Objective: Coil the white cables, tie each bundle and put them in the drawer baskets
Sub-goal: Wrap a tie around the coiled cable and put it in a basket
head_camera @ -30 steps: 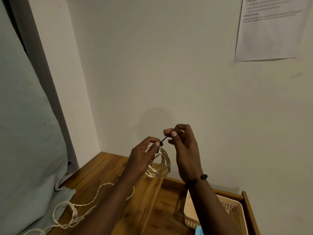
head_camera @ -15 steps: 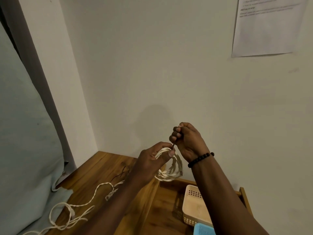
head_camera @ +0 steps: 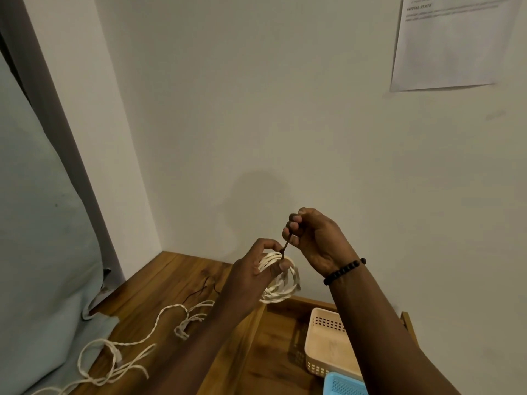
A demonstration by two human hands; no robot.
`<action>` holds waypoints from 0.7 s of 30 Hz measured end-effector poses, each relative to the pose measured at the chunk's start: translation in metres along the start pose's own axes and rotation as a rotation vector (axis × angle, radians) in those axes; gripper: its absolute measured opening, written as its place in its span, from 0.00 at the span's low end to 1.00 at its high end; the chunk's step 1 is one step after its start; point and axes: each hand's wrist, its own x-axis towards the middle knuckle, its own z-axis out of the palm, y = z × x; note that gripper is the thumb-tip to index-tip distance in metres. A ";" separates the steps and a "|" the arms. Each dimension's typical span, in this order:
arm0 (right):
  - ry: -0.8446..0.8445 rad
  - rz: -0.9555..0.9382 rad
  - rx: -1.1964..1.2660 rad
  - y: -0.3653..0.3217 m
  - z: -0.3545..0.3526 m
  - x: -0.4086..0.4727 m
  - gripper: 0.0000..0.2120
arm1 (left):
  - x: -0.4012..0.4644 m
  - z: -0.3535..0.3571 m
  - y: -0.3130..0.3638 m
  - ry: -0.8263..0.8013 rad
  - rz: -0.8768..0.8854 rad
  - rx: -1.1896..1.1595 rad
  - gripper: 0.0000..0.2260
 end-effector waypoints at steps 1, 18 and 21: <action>-0.013 -0.017 -0.001 -0.001 0.001 0.000 0.09 | 0.001 0.000 -0.001 0.001 0.008 0.005 0.14; -0.052 0.178 -0.047 0.018 -0.010 0.005 0.07 | 0.000 0.000 -0.002 -0.074 0.071 -0.043 0.24; -0.111 0.165 -0.264 0.017 -0.012 0.007 0.06 | 0.002 0.003 -0.002 -0.092 0.085 0.020 0.22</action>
